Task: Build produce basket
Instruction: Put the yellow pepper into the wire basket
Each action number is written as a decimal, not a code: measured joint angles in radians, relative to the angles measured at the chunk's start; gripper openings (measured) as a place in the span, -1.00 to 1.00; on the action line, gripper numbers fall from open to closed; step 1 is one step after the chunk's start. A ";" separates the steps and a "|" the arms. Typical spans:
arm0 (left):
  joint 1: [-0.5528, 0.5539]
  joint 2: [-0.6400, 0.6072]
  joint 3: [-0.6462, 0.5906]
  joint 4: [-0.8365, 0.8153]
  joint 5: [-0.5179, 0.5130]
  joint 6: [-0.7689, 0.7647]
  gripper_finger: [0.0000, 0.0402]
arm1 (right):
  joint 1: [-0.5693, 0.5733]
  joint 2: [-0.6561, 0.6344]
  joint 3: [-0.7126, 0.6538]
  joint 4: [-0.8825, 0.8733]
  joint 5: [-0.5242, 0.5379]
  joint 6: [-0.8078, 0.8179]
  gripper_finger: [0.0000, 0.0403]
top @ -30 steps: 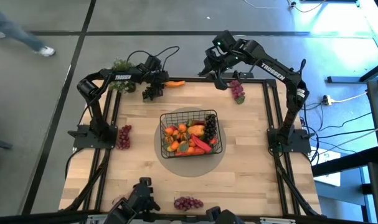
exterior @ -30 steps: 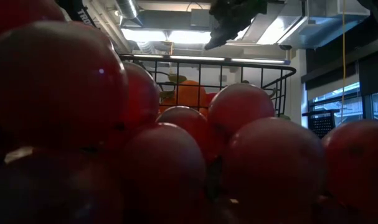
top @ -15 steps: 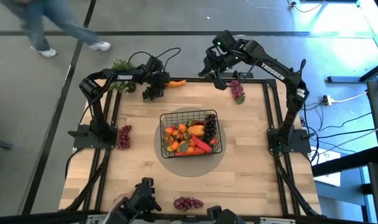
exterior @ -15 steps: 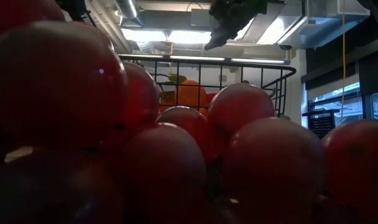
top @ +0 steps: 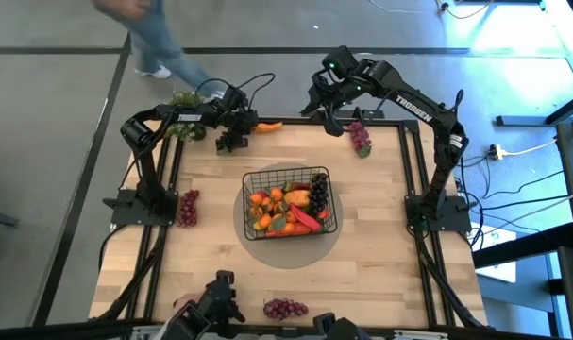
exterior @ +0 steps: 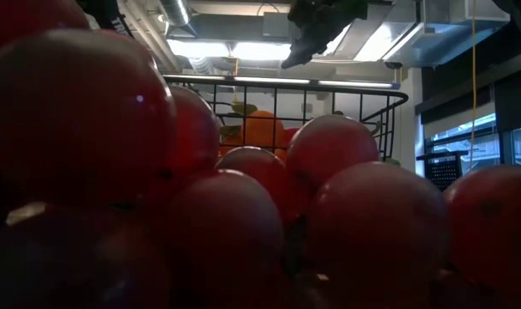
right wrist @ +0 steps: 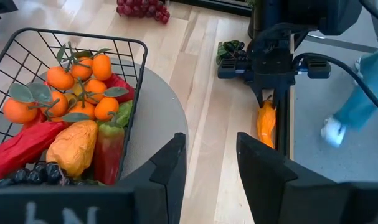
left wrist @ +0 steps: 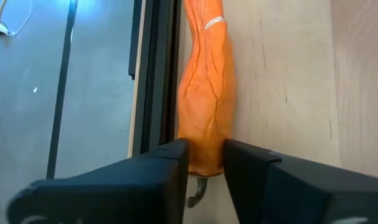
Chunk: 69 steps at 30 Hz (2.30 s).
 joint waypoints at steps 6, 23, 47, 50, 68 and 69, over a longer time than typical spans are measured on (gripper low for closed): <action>-0.003 0.000 0.000 -0.001 -0.020 0.001 -0.83 | 0.000 0.000 0.000 0.000 0.000 0.000 -0.36; -0.068 -0.053 -0.001 -0.107 -0.123 0.000 -1.00 | 0.000 0.000 0.000 -0.001 0.000 0.000 -0.36; -0.237 -0.452 0.004 -0.423 -0.155 -0.132 -1.00 | -0.034 -0.023 0.004 -0.096 0.008 -0.003 -0.36; -0.298 -0.509 0.004 -0.430 -0.154 -0.165 -1.00 | -0.045 -0.023 0.004 -0.100 0.009 -0.003 -0.36; -0.692 -0.568 0.004 -0.449 -0.016 -0.608 -1.00 | -0.105 -0.023 0.004 -0.101 0.010 -0.036 -0.36; -0.706 -0.568 0.004 -0.459 -0.017 -0.634 -1.00 | -0.105 -0.023 0.004 -0.101 0.009 -0.051 -0.36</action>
